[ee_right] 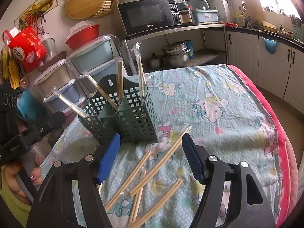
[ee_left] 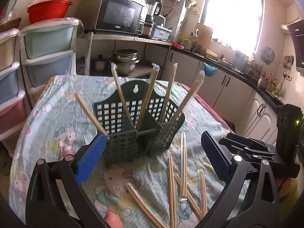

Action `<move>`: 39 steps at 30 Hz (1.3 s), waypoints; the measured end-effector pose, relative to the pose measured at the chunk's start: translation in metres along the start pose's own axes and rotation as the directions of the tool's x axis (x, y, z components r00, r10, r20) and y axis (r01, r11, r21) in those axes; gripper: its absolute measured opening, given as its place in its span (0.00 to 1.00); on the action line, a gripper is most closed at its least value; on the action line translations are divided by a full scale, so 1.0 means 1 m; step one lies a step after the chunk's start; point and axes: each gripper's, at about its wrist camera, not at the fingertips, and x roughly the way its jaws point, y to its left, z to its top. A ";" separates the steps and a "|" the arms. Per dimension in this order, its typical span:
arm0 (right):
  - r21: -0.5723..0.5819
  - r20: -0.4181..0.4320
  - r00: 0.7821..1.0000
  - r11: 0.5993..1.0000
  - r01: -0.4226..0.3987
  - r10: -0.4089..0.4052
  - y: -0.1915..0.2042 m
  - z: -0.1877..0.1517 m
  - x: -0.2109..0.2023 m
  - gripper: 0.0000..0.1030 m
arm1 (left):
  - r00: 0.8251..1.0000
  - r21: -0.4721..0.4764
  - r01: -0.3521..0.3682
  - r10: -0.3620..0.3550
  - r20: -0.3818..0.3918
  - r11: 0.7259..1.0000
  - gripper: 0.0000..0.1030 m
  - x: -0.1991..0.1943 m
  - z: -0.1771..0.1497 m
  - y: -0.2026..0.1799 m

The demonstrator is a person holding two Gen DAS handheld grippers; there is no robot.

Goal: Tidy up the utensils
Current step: 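Lower the open right gripper onto another wrapped chopstick on the cloth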

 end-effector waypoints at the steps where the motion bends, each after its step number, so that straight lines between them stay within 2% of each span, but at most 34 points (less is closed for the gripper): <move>1: 0.000 -0.002 1.000 1.000 0.001 -0.001 0.000 -0.001 -0.001 0.63 | 1.000 -0.002 0.001 -0.001 -0.005 1.000 0.90 0.000 -0.002 0.000; 21: -0.008 -0.063 0.998 1.000 0.006 -0.007 0.002 -0.028 -0.004 0.63 | 0.993 -0.046 -0.030 0.025 -0.111 0.998 0.90 0.014 -0.043 0.012; 39: 0.016 -0.166 0.986 1.000 0.016 -0.013 -0.012 -0.059 0.016 0.63 | 0.970 -0.050 -0.066 0.053 -0.235 0.997 0.90 0.045 -0.077 0.016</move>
